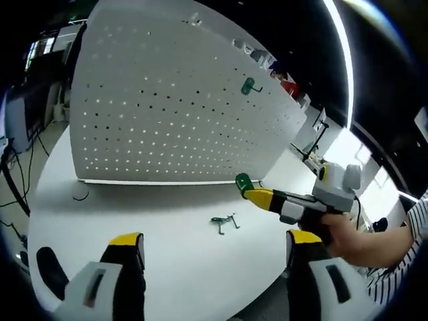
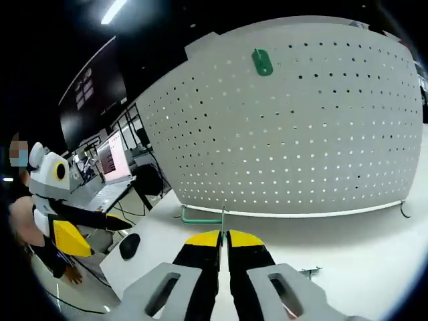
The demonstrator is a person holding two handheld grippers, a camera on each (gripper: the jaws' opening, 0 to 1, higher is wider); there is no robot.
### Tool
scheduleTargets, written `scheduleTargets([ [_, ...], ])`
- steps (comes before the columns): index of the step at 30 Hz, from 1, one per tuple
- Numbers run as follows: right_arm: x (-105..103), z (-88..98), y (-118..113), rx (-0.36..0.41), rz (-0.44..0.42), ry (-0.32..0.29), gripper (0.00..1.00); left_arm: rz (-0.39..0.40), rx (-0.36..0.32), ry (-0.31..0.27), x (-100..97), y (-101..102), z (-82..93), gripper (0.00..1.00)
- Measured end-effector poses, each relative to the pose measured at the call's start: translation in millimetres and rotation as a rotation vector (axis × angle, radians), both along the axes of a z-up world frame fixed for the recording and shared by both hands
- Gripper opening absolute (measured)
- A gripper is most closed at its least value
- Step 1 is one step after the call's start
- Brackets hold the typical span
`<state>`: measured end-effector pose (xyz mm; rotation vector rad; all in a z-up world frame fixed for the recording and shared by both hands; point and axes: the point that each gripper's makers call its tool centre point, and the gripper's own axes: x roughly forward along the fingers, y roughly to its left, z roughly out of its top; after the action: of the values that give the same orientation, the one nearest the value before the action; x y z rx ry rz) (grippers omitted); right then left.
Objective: Insert the hook assembly into the mounting plate slot until the hook locks in place.
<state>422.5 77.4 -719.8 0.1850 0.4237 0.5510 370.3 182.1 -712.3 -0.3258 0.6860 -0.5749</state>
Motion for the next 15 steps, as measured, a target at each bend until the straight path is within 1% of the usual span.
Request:
scheduleTargets([
  [1, -2, 3.6, 0, 0.004, 0.001, -0.01, 0.0, -0.014, 0.014, 0.007, -1.2, -3, 0.6, 0.9],
  [3, -7, 12.4, 1, 0.046, -0.001, -0.023, 0.0, -0.03, 0.04, -0.001, -1.1, -6, 2.2, 0.89],
  [4, -9, 14.5, 1, 0.059, -0.006, -0.025, 0.0, -0.028, 0.034, -0.005, -0.3, -8, 5.4, 0.89],
  [5, -13, 17.4, 3, 0.083, -0.006, -0.027, 0.0, -0.027, 0.024, -0.007, 0.5, -9, 7.8, 0.89],
  [6, -16, 18.7, 5, 0.092, -0.003, -0.028, 0.0, -0.026, 0.0, -0.007, 1.2, -13, 12.2, 0.89],
  [8, -21, 20.2, 9, 0.09, 0.011, -0.04, 0.0, -0.029, -0.037, -0.004, 2.0, -19, 18.7, 0.88],
  [9, -26, 23.8, 13, 0.1, 0.029, -0.06, 0.0, -0.033, -0.049, -0.008, 3.0, -21, 22.5, 0.87],
  [12, -32, 28.4, 15, 0.121, 0.032, -0.067, 0.0, -0.038, -0.075, -0.015, 5.5, -27, 30.0, 0.85],
  [15, -37, 34.7, 18, 0.168, 0.023, -0.064, 0.0, -0.045, -0.1, -0.017, 6.8, -33, 34.9, 0.83],
])
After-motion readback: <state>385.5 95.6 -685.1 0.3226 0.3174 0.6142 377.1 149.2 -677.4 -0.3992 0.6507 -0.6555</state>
